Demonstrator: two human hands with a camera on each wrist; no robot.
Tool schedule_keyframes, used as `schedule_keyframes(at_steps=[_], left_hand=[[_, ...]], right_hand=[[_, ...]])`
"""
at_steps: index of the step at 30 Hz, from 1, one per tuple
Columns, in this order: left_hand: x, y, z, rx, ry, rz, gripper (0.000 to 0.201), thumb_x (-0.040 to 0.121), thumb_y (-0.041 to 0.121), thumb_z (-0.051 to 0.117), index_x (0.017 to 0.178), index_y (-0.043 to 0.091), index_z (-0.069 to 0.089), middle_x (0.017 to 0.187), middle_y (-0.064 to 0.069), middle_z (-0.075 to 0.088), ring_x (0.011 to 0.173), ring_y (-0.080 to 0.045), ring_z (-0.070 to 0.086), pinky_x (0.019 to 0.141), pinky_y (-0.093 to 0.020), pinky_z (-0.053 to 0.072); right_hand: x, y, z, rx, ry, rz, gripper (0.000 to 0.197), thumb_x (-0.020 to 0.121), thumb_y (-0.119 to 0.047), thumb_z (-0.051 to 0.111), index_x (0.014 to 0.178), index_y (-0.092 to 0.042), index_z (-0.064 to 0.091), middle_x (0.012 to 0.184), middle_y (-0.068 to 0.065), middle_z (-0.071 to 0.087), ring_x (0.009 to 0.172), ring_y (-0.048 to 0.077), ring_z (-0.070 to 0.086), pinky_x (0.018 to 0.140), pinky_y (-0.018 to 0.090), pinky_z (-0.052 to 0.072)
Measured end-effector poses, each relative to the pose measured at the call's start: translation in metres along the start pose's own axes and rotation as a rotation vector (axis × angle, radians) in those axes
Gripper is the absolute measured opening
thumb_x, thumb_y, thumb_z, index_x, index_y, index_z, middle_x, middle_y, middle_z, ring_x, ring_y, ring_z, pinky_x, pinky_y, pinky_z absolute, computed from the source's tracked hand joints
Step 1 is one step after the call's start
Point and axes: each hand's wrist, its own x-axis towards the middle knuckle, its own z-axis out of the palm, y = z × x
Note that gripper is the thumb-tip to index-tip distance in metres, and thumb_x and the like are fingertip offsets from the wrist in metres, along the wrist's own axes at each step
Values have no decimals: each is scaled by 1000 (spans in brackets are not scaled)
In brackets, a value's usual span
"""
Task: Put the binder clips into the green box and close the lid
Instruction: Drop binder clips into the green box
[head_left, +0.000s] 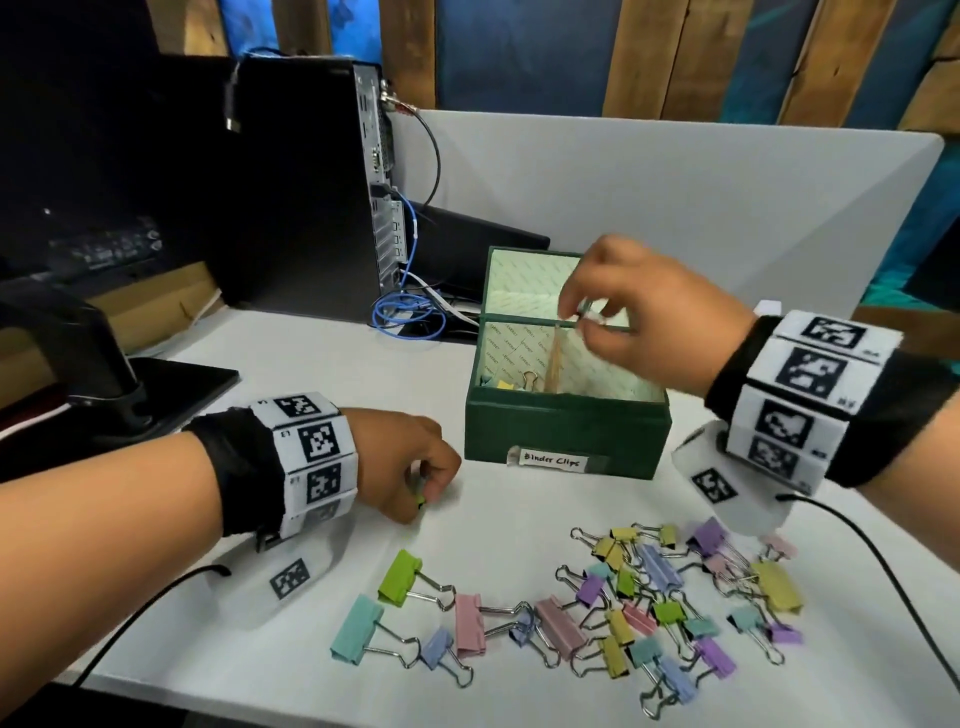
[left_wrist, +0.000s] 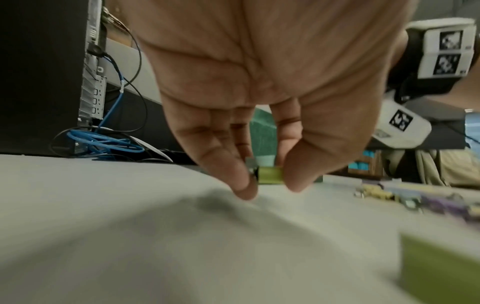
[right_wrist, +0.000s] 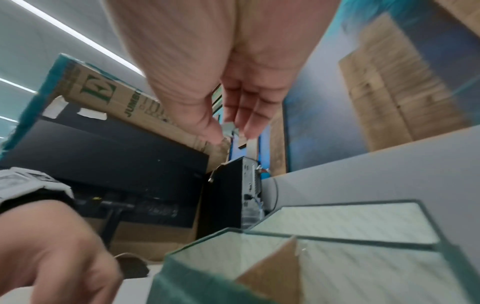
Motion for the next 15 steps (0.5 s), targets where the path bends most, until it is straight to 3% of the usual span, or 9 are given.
schedule_keyframes(at_steps=[2,6,10,12,15], left_hand=[[0,5,-12,-59,67,19,36,70,8,66,64,38,48,96,5,50,80,-18,60,81,-32,53],[6,26,-41,-138,242,113,29,72,7,69,69,33,54,98,-1,57,87,-23,64,82,-38,54],[26,56,-63,-127,402,198,13,76,14,68,85,22,62,105,0,54,89,-17,62,85,-34,53],[39,68,-69,-108,464,221,14,76,15,67,88,21,62,108,0,53,90,-18,63,83,-35,54],[58,78,-74,-114,525,226,17,78,17,67,94,20,64,108,2,51,92,-18,64,84,-34,53]], right_hand=[[2,12,-3,-37,82,50,17,85,-11,58,100,-17,64,104,-2,46,89,20,53,80,29,44],[-5,27,10,-167,-255,224,26,86,-22,60,112,-26,60,117,3,50,102,22,57,84,30,46],[-12,20,2,-202,-356,286,15,87,-25,54,100,-31,59,104,-5,55,93,18,57,81,30,48],[-16,16,-4,-263,-505,304,10,86,-25,50,90,-30,58,98,-5,63,86,17,58,74,28,49],[-26,11,-9,-184,-711,297,11,87,-26,53,93,-30,62,93,-4,66,85,14,59,71,23,48]])
